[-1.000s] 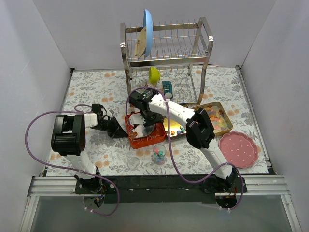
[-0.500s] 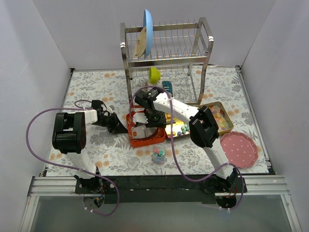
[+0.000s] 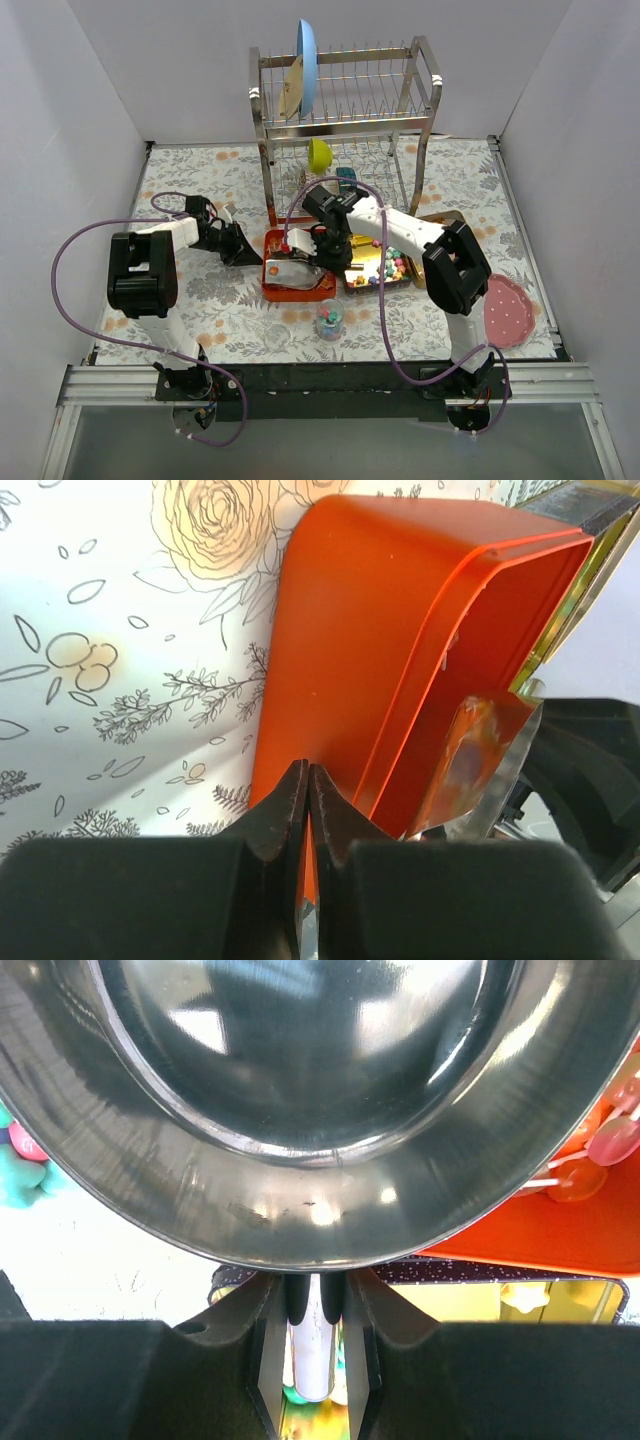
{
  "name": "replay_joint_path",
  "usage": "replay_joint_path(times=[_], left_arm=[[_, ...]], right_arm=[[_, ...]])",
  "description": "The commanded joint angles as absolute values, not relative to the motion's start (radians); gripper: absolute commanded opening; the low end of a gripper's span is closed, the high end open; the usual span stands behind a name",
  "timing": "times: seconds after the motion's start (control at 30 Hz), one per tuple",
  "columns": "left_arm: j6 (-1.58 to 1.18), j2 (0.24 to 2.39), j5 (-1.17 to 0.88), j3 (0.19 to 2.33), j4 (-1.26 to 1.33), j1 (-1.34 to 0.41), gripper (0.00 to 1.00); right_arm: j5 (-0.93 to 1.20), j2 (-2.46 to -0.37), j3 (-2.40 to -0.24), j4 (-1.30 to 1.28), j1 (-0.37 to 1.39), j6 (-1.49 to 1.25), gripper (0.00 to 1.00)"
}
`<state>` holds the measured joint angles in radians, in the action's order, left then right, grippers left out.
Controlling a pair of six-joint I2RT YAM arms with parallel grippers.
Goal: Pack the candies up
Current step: Scoop the fake candies from the storage box.
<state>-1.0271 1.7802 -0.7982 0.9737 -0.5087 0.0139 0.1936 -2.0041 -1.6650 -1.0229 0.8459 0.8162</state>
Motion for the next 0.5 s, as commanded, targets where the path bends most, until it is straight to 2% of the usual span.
replay_joint_path(times=[0.0,0.23,0.47], left_arm=[[-0.996,1.720,-0.907,1.002,-0.546,0.029,0.00],[-0.989,1.718,-0.916,1.026,-0.538,0.038,0.00],[-0.989,1.695,-0.897,1.037,-0.517,0.048,0.02]], right_arm=[[0.325,-1.953,-1.670,-0.859,0.819,0.816,0.01],[0.246,-1.849,-1.700,-0.940,0.713,0.877,0.01],[0.127,-1.651,-1.602,-1.009,0.710,1.003,0.01]])
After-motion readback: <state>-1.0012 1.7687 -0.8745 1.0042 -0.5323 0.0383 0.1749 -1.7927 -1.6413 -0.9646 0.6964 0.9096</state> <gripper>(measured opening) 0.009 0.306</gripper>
